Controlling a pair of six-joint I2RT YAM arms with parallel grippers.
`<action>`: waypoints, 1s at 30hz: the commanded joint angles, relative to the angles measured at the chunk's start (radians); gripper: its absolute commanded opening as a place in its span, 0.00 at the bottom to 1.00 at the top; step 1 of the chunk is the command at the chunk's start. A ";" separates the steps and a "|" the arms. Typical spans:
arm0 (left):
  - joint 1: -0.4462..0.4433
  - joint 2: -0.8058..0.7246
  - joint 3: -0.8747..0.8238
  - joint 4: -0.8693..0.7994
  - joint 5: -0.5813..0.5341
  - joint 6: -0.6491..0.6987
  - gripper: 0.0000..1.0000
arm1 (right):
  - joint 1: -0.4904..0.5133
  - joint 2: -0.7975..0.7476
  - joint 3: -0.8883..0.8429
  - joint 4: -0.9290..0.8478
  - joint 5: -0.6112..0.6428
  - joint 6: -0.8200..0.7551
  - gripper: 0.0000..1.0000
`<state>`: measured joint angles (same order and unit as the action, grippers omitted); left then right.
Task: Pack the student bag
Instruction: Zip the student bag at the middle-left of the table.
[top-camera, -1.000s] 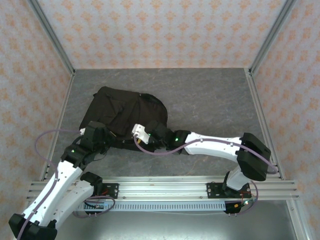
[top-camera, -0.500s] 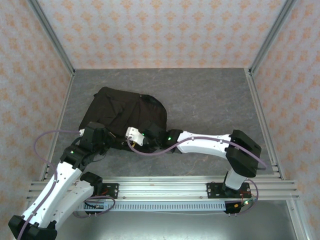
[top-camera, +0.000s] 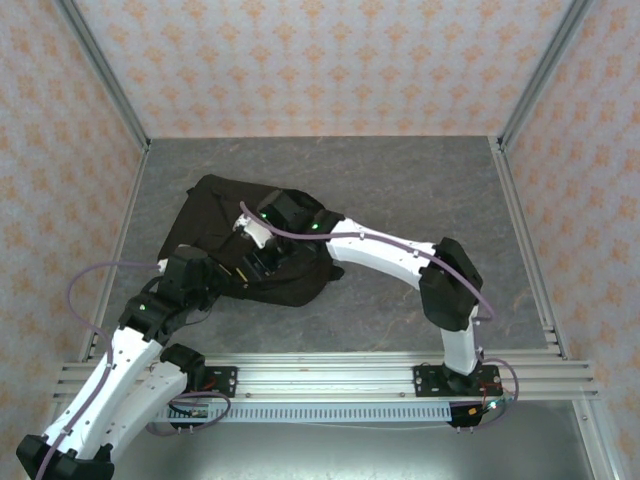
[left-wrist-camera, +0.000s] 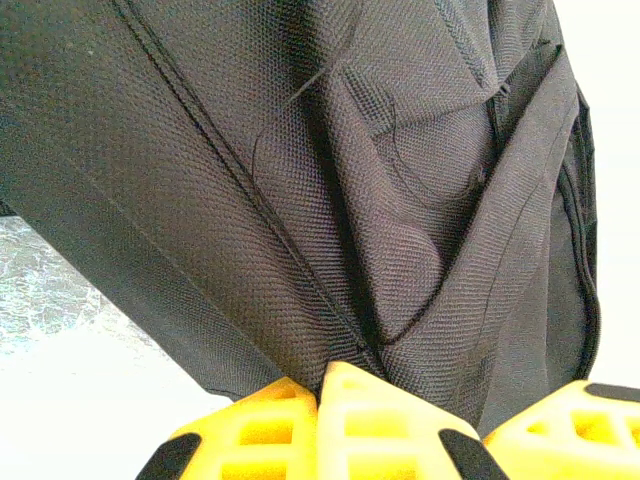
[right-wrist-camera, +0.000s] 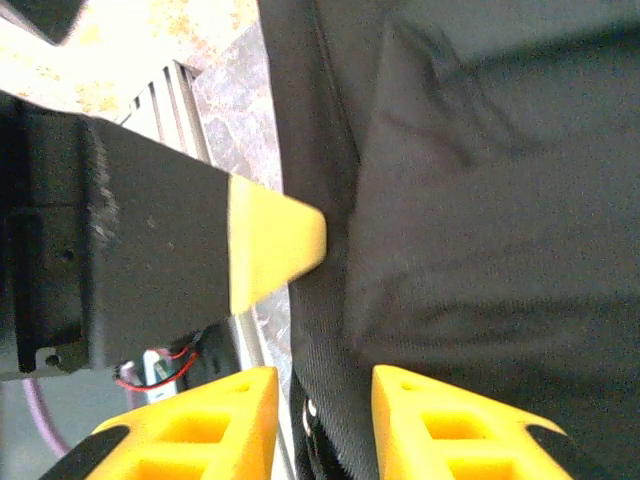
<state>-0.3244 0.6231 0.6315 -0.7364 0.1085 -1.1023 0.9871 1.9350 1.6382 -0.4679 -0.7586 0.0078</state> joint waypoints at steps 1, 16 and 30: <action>0.008 -0.018 0.017 0.046 0.011 0.022 0.00 | 0.015 0.016 0.044 -0.127 -0.094 0.084 0.29; 0.010 -0.014 0.020 0.043 0.020 0.024 0.00 | 0.013 0.033 0.086 -0.216 -0.036 0.079 0.24; 0.011 -0.010 0.030 0.045 0.027 0.021 0.00 | 0.026 0.085 0.126 -0.254 0.013 0.056 0.27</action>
<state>-0.3187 0.6243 0.6315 -0.7368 0.1204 -1.0988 1.0012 1.9915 1.7298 -0.6884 -0.7879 0.0856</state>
